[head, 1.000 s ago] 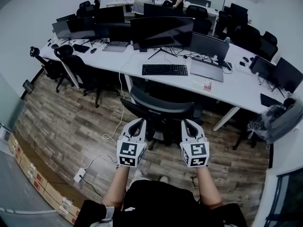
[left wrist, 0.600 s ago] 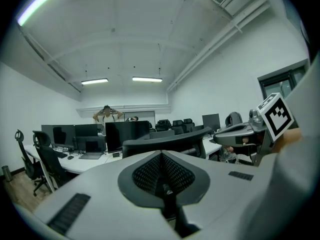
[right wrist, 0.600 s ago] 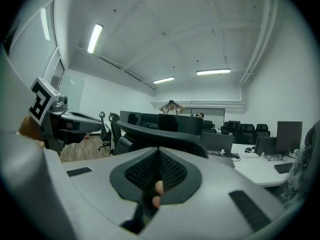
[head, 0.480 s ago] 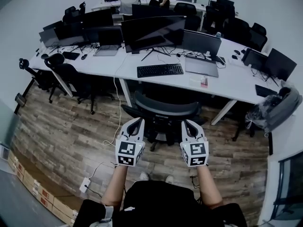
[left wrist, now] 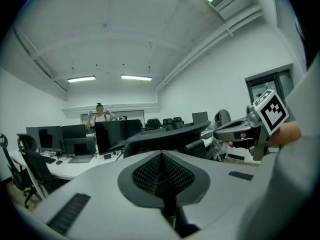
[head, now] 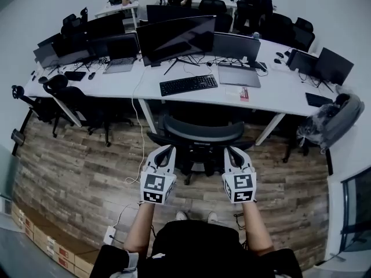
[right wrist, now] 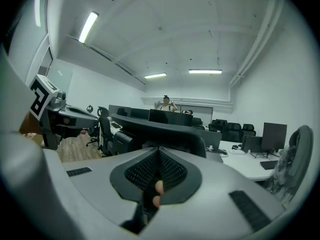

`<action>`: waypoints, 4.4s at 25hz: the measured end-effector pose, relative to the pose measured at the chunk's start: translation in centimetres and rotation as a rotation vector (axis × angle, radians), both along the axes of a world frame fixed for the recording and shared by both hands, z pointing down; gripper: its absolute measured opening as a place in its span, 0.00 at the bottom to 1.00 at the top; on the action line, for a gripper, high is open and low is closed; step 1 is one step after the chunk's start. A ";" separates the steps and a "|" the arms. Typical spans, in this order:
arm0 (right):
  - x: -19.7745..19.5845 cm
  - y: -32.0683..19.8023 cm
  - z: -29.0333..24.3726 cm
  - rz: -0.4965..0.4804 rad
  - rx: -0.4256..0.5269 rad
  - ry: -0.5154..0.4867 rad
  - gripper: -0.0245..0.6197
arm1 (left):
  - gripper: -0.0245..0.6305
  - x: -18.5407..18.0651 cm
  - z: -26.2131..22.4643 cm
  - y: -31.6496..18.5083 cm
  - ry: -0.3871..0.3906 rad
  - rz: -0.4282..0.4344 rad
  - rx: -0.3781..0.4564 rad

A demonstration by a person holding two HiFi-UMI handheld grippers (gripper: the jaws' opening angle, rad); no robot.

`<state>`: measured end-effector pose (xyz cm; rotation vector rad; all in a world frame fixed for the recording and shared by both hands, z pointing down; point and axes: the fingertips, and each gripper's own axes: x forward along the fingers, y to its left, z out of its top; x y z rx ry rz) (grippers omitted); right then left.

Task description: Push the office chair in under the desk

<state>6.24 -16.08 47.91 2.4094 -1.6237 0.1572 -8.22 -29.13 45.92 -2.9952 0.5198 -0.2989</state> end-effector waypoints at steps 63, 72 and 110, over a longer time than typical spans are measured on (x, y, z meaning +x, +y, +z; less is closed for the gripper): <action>4.7 -4.2 10.8 -0.242 -0.550 0.433 0.47 | 0.56 9.8 12.0 -2.5 -0.460 0.376 0.357; 6.2 -5.5 11.7 -0.271 -0.591 0.483 0.49 | 0.58 10.0 13.4 -3.7 -0.577 0.428 0.485; 15.0 -11.1 13.0 -0.393 -0.549 0.516 0.52 | 0.59 20.4 16.3 -9.6 -0.700 0.346 0.547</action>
